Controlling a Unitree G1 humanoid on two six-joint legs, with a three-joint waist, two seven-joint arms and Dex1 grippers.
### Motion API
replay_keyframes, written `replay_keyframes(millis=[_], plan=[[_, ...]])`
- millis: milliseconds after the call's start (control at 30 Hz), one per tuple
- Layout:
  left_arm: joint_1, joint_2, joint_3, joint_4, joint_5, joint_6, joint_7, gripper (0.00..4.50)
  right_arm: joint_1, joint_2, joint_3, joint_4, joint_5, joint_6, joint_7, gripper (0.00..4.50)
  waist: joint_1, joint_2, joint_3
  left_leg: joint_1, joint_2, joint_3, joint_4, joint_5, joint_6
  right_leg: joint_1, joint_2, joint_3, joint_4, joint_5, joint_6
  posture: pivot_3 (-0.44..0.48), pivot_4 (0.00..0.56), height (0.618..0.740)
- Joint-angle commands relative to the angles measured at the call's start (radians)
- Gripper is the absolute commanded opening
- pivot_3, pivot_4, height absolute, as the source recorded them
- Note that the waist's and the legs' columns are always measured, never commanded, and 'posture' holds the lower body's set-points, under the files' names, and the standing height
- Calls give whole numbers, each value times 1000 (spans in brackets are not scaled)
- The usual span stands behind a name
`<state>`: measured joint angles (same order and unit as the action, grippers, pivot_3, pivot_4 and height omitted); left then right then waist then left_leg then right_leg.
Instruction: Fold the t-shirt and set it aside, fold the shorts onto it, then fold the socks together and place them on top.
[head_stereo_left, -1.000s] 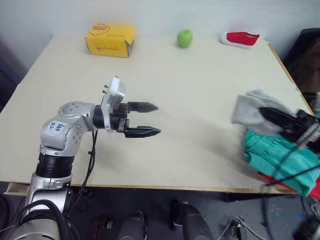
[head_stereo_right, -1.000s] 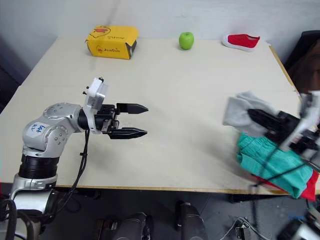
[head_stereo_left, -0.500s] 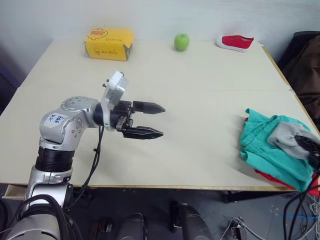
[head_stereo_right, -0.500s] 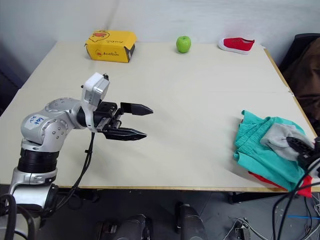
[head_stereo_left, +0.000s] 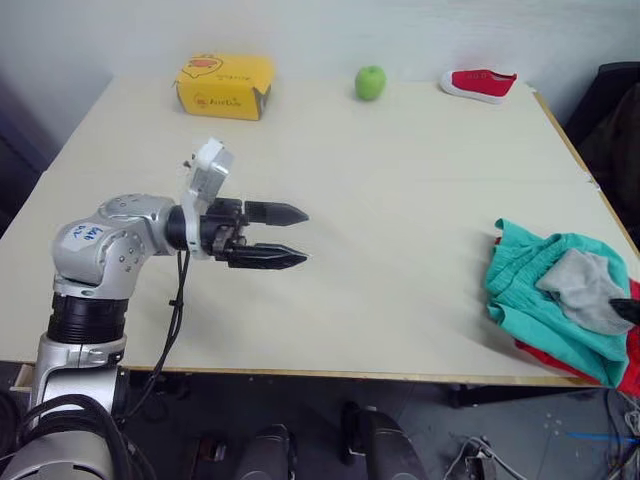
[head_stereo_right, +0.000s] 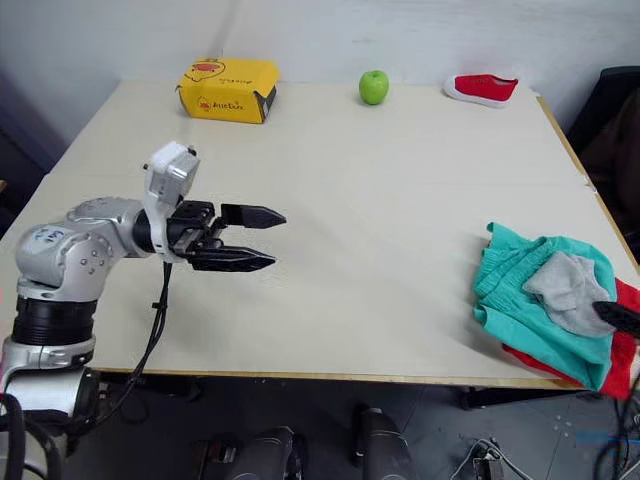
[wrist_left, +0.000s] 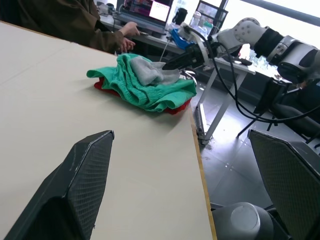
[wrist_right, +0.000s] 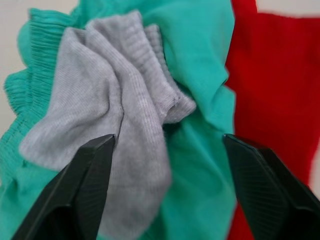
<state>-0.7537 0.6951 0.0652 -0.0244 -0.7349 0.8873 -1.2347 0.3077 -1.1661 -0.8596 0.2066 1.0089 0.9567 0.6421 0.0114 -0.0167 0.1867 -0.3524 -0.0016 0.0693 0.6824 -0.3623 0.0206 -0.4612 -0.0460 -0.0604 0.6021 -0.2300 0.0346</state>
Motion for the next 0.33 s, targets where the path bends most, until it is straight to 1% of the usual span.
replay_keyframes(millis=[33,100,167,233,333], plan=[[-9,66,83,0,-51,38,3,4500,148,-91,-193,-51,-162,-105,347,4488,-3,0,0,0,0,0,0,0,0,0,0,0,0,0,0,0,150,740],[-8,104,111,11,-69,57,-14,4500,227,-129,-280,-32,-254,-160,516,4488,-10,0,0,1,1,1,0,-1,-1,0,2,0,0,0,1,0,150,740],[-6,129,137,23,-80,65,-16,4500,279,-146,-329,-1,-348,-244,645,4488,-12,-1,0,2,1,1,0,-1,-1,2,1,1,0,0,1,0,150,740],[2,145,151,25,-80,58,-11,4500,273,-159,-342,38,-409,-309,696,4488,-11,-2,1,2,1,0,0,-1,-2,2,2,0,0,-1,2,0,150,740],[22,153,154,19,-55,8,-4,4500,199,-175,-322,88,-446,-350,721,4488,-11,-2,1,2,0,0,0,-1,-2,1,0,1,0,0,0,0,150,740]])
